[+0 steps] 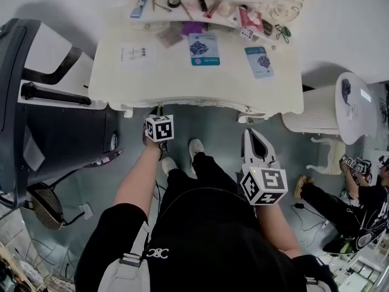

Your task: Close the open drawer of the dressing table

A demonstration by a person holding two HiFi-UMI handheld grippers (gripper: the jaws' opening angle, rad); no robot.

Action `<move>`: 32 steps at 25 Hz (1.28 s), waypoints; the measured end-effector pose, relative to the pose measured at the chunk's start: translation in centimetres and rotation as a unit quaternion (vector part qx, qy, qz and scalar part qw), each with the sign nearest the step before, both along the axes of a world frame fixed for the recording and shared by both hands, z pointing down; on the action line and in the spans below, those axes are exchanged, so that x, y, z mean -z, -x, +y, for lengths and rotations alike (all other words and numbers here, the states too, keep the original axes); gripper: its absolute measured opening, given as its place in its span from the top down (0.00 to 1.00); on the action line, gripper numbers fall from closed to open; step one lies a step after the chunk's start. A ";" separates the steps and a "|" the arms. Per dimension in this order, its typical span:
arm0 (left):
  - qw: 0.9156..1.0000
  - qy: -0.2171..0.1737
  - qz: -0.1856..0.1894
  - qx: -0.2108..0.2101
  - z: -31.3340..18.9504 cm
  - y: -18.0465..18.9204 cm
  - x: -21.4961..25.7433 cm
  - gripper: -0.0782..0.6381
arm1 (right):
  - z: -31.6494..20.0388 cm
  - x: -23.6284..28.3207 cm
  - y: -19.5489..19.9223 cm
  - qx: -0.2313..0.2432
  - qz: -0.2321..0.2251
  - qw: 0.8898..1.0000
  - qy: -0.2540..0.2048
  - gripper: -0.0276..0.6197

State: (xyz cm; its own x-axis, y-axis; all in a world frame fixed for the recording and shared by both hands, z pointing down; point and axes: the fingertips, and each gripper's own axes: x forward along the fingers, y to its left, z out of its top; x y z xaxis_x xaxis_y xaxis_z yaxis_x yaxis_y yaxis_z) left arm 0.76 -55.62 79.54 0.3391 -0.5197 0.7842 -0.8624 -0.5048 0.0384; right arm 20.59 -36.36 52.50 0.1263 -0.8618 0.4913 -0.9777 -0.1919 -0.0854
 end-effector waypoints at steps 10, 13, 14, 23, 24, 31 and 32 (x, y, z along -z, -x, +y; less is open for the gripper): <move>1.000 0.015 0.005 0.008 2.7 1.1 2.7 0.88 | 0.1 0.2 -2.1 -0.016 0.001 1.000 -0.007 0.94; 0.999 0.005 0.021 0.038 3.7 2.1 5.9 0.88 | -1.2 1.1 -1.5 -0.005 -0.002 1.000 -0.022 0.94; 0.999 0.004 0.030 0.042 3.9 2.1 7.1 0.88 | -1.6 1.4 -1.3 -0.001 -0.005 1.000 -0.028 0.94; 0.989 -0.102 0.106 -0.003 1.9 -0.2 20.4 0.88 | -5.0 4.1 1.2 0.034 -0.018 0.996 -0.084 0.94; 0.987 -0.111 0.118 -0.009 1.7 -0.5 22.1 0.88 | -5.3 4.9 1.3 0.036 -0.021 0.995 -0.095 0.94; 0.961 -0.192 0.187 -0.063 2.4 -1.7 32.4 0.88 | -6.8 10.4 2.5 0.031 -0.024 0.979 -0.202 0.94; 0.958 -0.204 0.187 -0.068 3.0 -1.6 33.4 0.88 | -6.7 10.4 2.7 0.029 -0.024 0.978 -0.204 0.94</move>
State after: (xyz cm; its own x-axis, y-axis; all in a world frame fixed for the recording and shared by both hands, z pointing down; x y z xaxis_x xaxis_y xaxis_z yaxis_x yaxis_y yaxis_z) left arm 2.38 -52.65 46.14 0.6433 -0.6885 0.3348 -0.7519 -0.6506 0.1069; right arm 17.92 -43.10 42.13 0.0576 -0.9924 0.1090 -0.9790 -0.0775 -0.1887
